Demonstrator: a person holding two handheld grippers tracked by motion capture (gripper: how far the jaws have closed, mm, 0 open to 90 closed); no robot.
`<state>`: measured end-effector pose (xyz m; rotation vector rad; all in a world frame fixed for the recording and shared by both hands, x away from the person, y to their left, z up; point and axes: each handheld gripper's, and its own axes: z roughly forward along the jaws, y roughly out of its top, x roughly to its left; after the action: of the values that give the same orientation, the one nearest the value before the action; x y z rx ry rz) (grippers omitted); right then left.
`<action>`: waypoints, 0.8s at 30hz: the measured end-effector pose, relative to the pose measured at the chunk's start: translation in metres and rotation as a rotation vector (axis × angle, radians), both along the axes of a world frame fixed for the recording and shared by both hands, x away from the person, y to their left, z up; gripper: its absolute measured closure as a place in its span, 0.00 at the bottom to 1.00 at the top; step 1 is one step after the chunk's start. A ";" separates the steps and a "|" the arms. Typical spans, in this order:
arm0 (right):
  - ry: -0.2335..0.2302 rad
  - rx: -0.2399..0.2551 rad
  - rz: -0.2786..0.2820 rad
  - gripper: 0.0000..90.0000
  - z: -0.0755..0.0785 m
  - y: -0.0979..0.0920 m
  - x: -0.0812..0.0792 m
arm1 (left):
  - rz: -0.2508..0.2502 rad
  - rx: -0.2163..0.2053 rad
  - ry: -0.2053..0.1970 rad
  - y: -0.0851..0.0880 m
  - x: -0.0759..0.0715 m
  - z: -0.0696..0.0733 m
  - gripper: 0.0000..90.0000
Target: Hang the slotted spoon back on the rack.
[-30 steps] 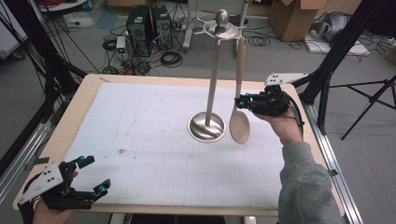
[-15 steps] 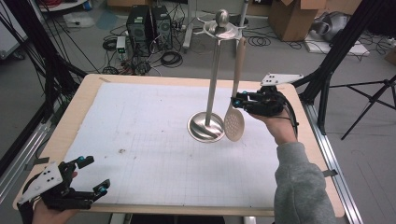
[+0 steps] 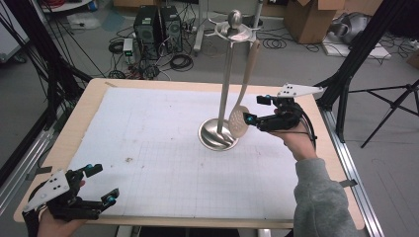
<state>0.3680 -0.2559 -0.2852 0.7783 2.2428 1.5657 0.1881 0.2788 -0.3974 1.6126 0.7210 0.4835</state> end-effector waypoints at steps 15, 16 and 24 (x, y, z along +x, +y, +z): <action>0.001 0.050 0.010 0.13 -0.013 -0.013 -0.017 | -0.034 -0.030 0.017 -0.006 0.008 0.000 0.05; 0.004 0.050 0.010 0.13 -0.014 -0.013 -0.018 | -0.032 -0.032 0.019 -0.007 0.008 0.000 0.05; 0.018 0.095 0.025 0.13 -0.023 -0.021 -0.026 | -0.047 -0.028 0.019 -0.009 0.012 -0.001 0.05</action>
<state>0.3419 -0.2770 -0.3082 0.7956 2.2121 1.6939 0.1998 0.2693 -0.3981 1.6062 0.6991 0.4229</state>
